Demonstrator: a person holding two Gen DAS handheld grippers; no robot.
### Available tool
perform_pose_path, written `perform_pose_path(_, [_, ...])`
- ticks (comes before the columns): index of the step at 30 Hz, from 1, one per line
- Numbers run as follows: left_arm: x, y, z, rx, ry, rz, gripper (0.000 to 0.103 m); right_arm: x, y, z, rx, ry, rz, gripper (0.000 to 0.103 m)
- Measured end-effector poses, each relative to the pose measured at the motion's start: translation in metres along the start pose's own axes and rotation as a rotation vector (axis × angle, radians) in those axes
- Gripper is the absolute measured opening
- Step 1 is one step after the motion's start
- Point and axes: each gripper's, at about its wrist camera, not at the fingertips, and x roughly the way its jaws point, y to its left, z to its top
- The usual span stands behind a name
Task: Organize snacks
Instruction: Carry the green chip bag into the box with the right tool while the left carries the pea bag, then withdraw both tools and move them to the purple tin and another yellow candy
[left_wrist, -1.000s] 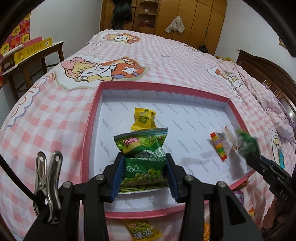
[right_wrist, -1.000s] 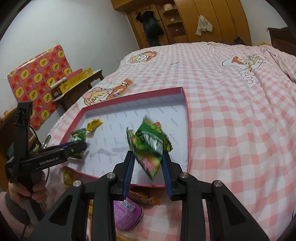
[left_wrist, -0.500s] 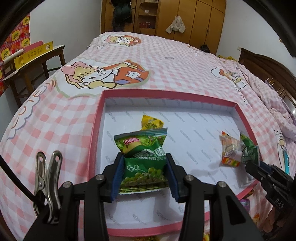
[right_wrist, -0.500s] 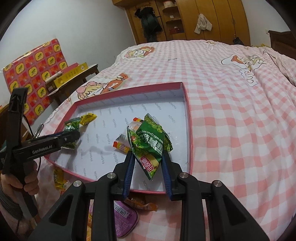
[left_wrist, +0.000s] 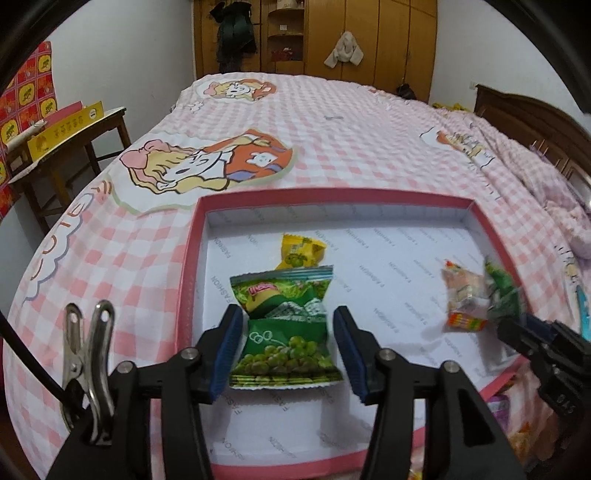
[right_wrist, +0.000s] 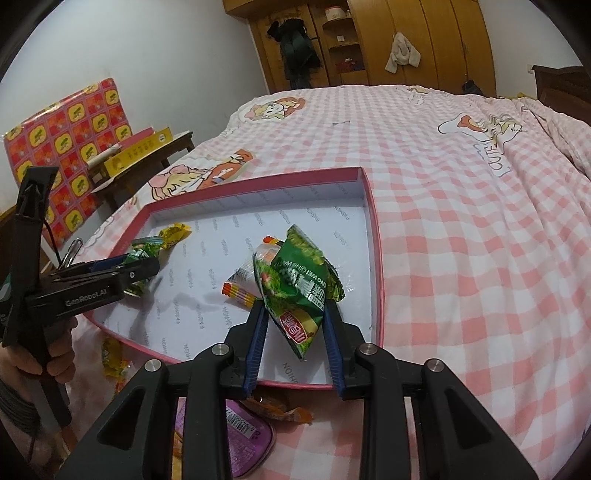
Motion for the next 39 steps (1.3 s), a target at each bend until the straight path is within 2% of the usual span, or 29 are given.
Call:
perform_pose_path(4, [-0.018,0.000,0.000,0.016,-0.035,0.004,0.058,-0.007,-0.001,-0.001,0.007,-0.017,0.017,0.043])
perform_pose_path(16, [-0.060,0.001,-0.020,0.005,-0.029,-0.018,0.059,-0.039,0.001,-0.006,0.018,-0.074,0.055,0.044])
perform_pose_path(22, [-0.074,0.001,-0.035,-0.002,-0.016,-0.002,0.059,-0.055,0.005,-0.013,0.021,-0.081,0.071,0.044])
perform_pose_path(27, [-0.078,0.004,-0.047,-0.012,-0.003,-0.003,0.059,-0.063,0.006,-0.020,0.024,-0.071,0.094,0.044])
perform_pose_path(33, [-0.075,0.004,-0.063,-0.030,0.029,-0.028,0.059,-0.068,0.010,-0.031,0.009,-0.040,0.083,0.044])
perform_pose_path(39, [-0.062,0.007,-0.076,-0.050,0.080,-0.015,0.059,-0.061,0.013,-0.042,0.004,0.010,0.075,0.044])
